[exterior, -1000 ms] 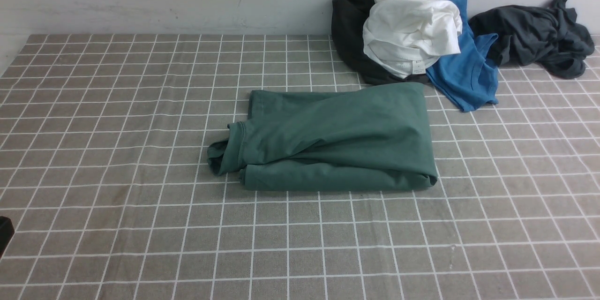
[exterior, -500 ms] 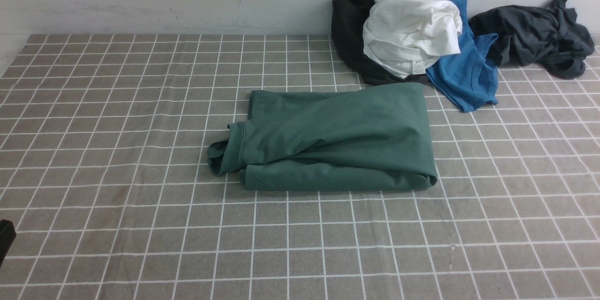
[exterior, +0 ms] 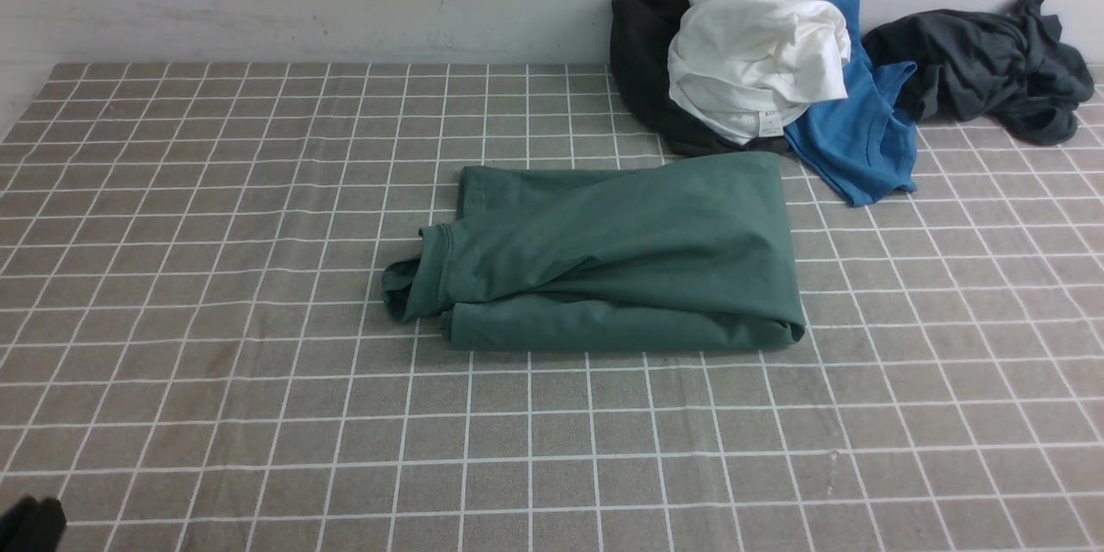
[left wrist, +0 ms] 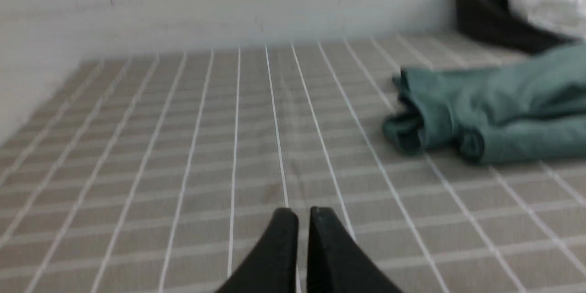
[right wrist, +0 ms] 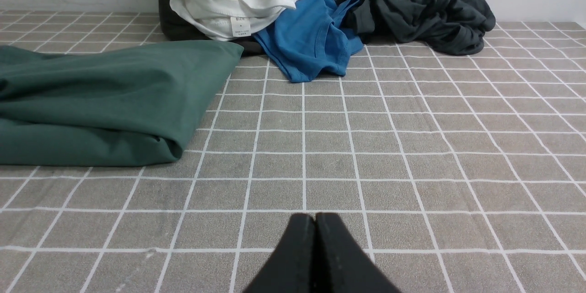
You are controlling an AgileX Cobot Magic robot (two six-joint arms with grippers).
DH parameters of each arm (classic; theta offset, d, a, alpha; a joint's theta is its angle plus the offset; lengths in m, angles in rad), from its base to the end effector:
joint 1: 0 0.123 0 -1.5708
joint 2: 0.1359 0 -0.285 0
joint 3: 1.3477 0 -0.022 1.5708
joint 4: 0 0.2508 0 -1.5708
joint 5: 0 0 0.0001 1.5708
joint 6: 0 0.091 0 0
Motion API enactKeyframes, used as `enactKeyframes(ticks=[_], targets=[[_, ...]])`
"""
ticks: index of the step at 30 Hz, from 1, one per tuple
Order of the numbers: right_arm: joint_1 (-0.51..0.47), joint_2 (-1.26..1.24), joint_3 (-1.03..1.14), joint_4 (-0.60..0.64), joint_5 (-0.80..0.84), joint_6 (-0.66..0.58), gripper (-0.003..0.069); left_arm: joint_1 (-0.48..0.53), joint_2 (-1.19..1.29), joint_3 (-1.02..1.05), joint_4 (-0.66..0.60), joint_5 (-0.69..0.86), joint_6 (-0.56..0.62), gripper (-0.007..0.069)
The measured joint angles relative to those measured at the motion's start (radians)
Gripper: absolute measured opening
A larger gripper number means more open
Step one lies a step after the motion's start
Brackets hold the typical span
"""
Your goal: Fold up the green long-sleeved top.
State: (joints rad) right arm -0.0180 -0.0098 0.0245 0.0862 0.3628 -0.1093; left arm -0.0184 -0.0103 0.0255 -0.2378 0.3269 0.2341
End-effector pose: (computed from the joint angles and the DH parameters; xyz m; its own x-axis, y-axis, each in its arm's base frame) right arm 0.0530 0.0018 0.1729 -0.2846 -0.0236 -0.9584 -0.0195 0.9996 -0.0188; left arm 0.0537 -0.0079 0.1765 -0.2430 0.0129 -0.9699 0.0938 0.9955 -0.0102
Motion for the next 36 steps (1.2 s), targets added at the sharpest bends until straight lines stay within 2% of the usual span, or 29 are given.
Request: enactKeyframes(ticks=[2,7,19,36], targets=[[0.000,0.000,0.000,0.000,0.000,0.000,-0.0010,0.004,0.000,0.003,0.024,0.051,-0.015,0.0022],[0.000,0.000,0.000,0.000,0.000,0.000,-0.0010,0.003,0.000,0.003,0.037,0.058,-0.042,0.0022],[0.000,0.000,0.000,0.000,0.000,0.000,-0.0010,0.003,0.000,0.002,0.161,0.062,-0.245,0.0022],[0.000,0.000,0.000,0.000,0.000,0.000,-0.0010,0.003,0.000,0.002,0.166,0.058,-0.253,0.0022]])
